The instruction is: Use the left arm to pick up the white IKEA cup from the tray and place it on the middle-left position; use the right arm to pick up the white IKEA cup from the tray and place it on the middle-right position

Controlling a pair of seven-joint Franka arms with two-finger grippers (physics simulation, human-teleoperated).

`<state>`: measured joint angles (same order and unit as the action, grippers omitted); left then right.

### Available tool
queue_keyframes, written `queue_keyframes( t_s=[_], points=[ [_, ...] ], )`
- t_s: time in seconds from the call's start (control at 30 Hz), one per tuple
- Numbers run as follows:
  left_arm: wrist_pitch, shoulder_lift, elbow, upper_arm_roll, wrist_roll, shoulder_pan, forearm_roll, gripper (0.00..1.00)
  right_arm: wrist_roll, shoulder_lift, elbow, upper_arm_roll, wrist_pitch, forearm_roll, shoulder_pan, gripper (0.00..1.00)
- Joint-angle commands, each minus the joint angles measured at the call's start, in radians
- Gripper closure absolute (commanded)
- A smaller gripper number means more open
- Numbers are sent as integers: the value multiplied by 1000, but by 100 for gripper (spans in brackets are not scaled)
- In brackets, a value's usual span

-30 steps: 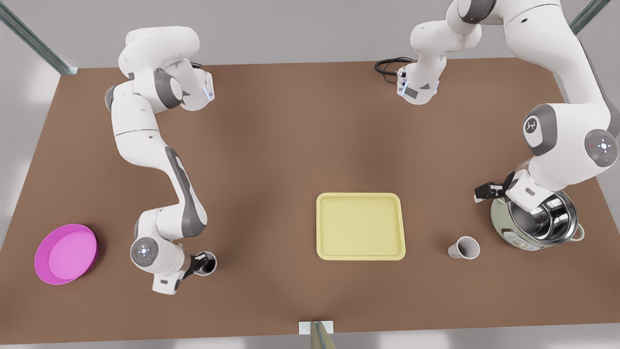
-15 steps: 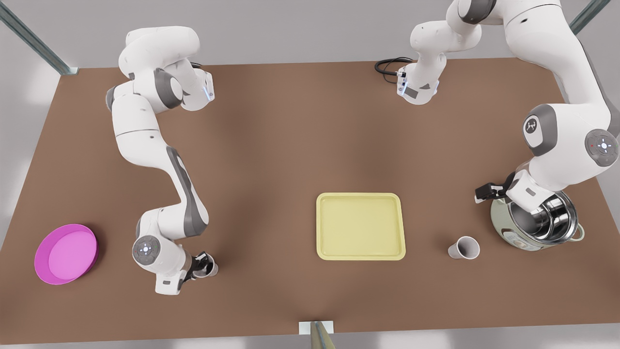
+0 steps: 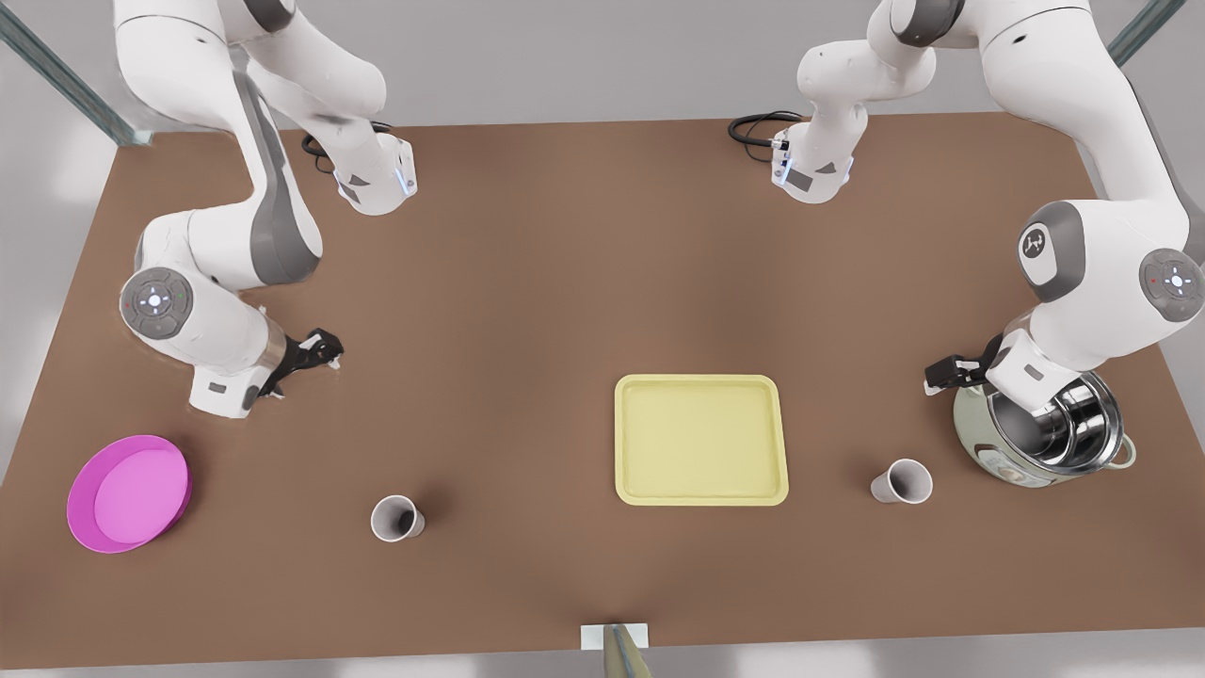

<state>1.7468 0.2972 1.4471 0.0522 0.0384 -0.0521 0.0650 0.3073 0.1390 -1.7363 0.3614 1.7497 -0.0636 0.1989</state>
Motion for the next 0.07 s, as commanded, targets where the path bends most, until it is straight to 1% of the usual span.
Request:
queue_keyframes(
  t_s=[0.0, 0.03],
  points=[
    [0, -1, -1, 1, -3, 0, 1, 0, -338, -85, -121, 2, 134, 48, 7, 0],
    [-1, -1, -1, 0, -3, 1, 2, 0, -346, -94, -121, 14, 114, 74, 4, 0]
  ],
)
